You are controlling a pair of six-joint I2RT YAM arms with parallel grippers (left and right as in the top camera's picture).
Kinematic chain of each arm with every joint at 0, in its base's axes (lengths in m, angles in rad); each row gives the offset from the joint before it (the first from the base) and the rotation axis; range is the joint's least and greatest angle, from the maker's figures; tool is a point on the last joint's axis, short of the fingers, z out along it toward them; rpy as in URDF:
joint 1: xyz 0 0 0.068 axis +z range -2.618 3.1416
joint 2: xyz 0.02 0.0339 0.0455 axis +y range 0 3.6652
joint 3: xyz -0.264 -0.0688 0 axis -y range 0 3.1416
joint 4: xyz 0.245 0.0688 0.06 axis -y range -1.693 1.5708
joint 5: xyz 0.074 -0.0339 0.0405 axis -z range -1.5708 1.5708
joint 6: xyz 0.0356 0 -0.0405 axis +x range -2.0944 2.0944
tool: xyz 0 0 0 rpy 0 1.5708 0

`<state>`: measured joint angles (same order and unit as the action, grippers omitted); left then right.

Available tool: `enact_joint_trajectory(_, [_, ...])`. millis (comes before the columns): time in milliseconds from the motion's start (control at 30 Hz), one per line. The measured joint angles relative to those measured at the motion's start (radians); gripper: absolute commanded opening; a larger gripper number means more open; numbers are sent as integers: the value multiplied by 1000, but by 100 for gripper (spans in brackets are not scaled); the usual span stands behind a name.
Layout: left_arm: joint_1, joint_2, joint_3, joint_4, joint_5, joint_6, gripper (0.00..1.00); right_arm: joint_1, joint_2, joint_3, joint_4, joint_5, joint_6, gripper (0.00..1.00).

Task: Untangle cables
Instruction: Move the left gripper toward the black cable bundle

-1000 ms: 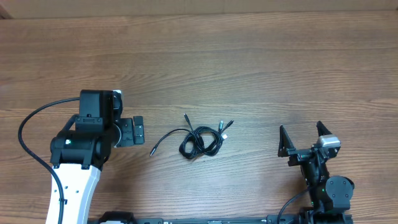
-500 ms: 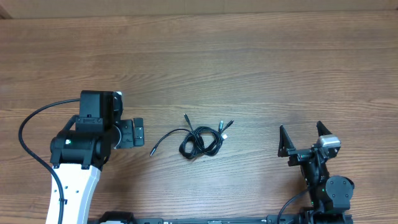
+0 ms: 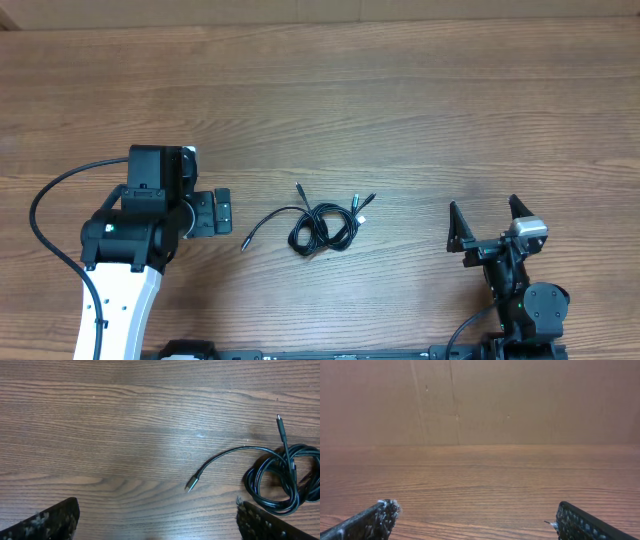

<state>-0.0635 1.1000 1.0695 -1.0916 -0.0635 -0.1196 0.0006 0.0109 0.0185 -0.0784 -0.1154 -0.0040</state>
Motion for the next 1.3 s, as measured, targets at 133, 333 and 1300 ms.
enact_joint_trajectory(133, [0, 0, 0, 0, 0, 0, 100, 0, 0, 0, 0, 0, 1, 100])
enact_joint_trajectory(333, [0, 0, 0, 5, 10, -7, 100, 0, 0, 0, 0, 0, 0, 100])
enact_joint_trajectory(1300, [-249, 83, 2, 218, 252, 72, 100, 0, 0, 0, 0, 0, 1, 100])
